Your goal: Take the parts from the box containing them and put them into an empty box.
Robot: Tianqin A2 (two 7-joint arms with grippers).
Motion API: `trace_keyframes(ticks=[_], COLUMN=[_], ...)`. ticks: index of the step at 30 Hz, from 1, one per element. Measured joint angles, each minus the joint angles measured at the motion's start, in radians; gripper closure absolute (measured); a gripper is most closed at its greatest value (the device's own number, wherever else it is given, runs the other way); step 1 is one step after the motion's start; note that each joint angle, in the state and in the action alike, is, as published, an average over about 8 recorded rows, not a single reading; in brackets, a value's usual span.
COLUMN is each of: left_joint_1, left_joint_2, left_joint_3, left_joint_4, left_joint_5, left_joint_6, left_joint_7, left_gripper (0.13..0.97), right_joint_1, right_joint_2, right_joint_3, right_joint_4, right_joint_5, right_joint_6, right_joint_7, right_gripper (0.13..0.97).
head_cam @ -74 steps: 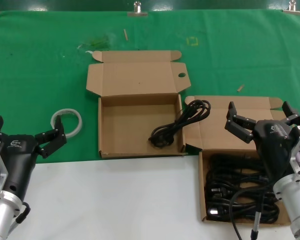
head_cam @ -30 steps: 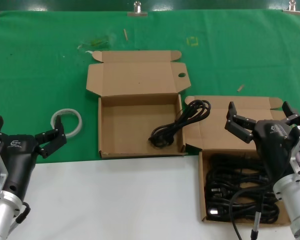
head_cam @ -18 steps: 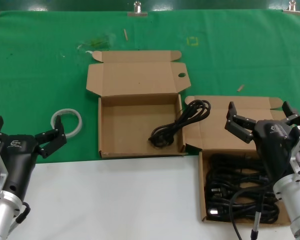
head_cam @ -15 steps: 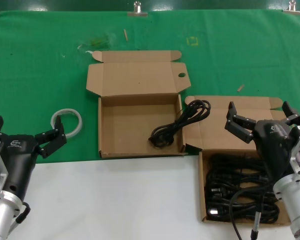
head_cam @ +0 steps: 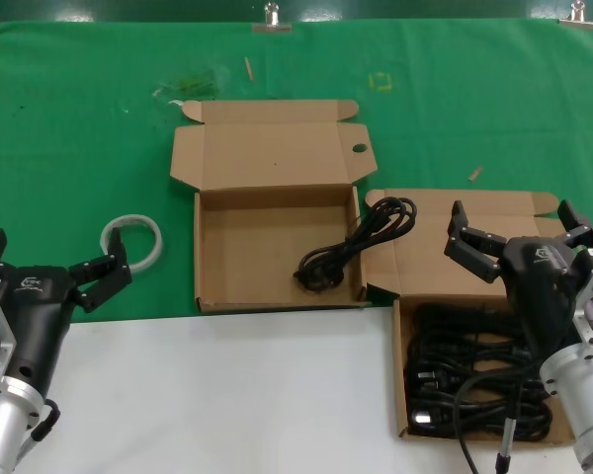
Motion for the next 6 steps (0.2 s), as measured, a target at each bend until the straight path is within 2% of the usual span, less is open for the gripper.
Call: trace_keyframes(ticks=[6], left_joint_1=[0.0], left_joint_2=[0.0], left_joint_3=[0.0], left_joint_4=[0.0], left_joint_5=[0.0], left_joint_6=[0.0], left_joint_7=[0.0], left_gripper=[0.132], right_joint_1=[0.0], right_joint_2=[0.0], right_joint_3=[0.0], right_joint_4=[0.0], right_joint_5=[0.0], right_joint_6=[0.0], right_joint_7=[0.0], right_gripper=[0.129])
